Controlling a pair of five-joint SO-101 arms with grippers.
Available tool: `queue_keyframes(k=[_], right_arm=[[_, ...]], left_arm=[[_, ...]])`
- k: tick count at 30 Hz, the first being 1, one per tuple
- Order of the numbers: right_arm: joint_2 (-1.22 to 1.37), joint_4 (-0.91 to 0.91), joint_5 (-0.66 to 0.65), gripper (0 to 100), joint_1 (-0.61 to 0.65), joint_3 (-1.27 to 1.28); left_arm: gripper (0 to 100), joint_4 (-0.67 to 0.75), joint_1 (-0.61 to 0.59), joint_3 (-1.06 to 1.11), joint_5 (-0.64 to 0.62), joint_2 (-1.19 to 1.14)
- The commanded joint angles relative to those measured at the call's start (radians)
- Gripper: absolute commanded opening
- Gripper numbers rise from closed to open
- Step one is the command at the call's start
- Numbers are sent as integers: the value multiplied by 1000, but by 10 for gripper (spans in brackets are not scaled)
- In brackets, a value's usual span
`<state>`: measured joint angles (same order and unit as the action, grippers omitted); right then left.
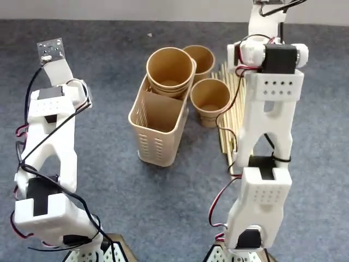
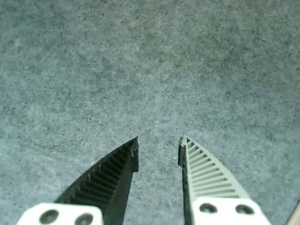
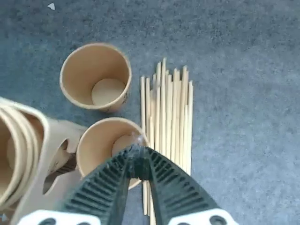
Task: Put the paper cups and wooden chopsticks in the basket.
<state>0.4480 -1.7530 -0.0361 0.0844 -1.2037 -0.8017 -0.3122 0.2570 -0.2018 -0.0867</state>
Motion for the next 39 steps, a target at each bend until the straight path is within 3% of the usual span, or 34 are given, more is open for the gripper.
queue_keyframes(k=[1,10,19,22,24,27,31,33,36,39], right_arm=[[-68,-10,0,8,21,153],[-68,22,-64,194,53,475],[21,225,-63,190,59,677],[88,246,-69,98,54,696],[97,239,-69,0,53,648],[90,173,-69,2,22,522],[28,-7,-69,7,-8,153],[-44,-15,-61,6,-12,-25],[-193,-13,-5,6,-1,-53],[-338,-7,25,6,96,-47]], left_arm=[[168,17,19,-4,-9,5],[168,18,19,-4,-8,5],[168,18,19,-4,-6,5],[168,18,19,-2,-6,5],[168,18,19,-2,-6,5],[168,18,19,-2,-6,5],[168,18,21,-2,-6,5],[168,18,27,-2,-5,5],[168,18,28,-2,-5,5],[168,18,30,-2,-5,5]])
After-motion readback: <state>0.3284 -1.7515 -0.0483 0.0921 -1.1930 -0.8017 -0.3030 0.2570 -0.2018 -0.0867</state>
